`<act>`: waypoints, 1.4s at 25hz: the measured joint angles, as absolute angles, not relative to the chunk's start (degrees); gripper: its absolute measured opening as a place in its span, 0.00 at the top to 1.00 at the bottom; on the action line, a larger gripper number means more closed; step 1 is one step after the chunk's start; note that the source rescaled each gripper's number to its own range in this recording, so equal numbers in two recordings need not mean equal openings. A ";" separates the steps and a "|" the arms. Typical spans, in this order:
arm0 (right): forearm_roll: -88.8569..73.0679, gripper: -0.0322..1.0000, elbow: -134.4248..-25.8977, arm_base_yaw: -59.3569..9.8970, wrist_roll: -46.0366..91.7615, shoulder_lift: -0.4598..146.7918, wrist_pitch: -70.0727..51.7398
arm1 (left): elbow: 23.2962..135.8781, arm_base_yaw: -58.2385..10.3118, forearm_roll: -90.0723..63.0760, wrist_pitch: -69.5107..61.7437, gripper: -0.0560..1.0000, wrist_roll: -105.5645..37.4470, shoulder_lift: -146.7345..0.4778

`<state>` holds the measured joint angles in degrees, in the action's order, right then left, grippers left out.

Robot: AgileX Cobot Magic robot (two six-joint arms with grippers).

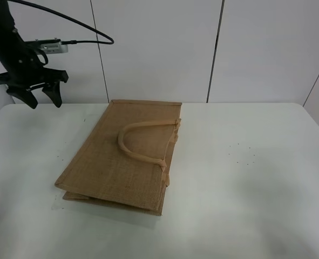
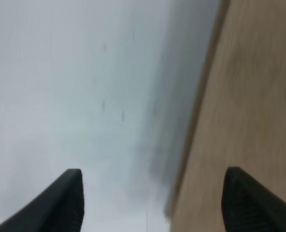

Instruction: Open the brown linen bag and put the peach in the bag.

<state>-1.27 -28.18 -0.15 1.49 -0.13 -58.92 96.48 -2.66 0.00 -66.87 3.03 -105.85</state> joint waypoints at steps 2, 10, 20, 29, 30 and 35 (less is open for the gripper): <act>-1.27 0.00 -28.18 -0.15 1.49 -0.13 -58.92 | 89.20 -2.66 0.00 -66.87 0.13 3.03 -99.35; -1.27 0.00 -28.18 -0.15 1.49 -0.13 -58.92 | 61.52 -2.66 0.00 -66.87 0.13 1.82 -69.89; -1.27 0.00 -28.18 -0.15 1.49 -0.13 -58.92 | 32.88 -2.66 0.00 -60.45 0.13 0.30 -36.43; -1.24 0.00 -28.18 -0.15 1.49 -0.13 -58.92 | 28.61 -2.66 0.41 -60.21 0.13 0.00 -16.59; -1.24 0.00 -28.18 -0.15 1.49 -0.13 -58.92 | 28.61 -2.66 0.41 -60.21 0.13 0.00 -15.09; -1.24 0.00 -28.18 -0.15 1.49 -0.13 -58.92 | 28.55 -2.66 0.47 -60.33 0.13 0.00 -8.36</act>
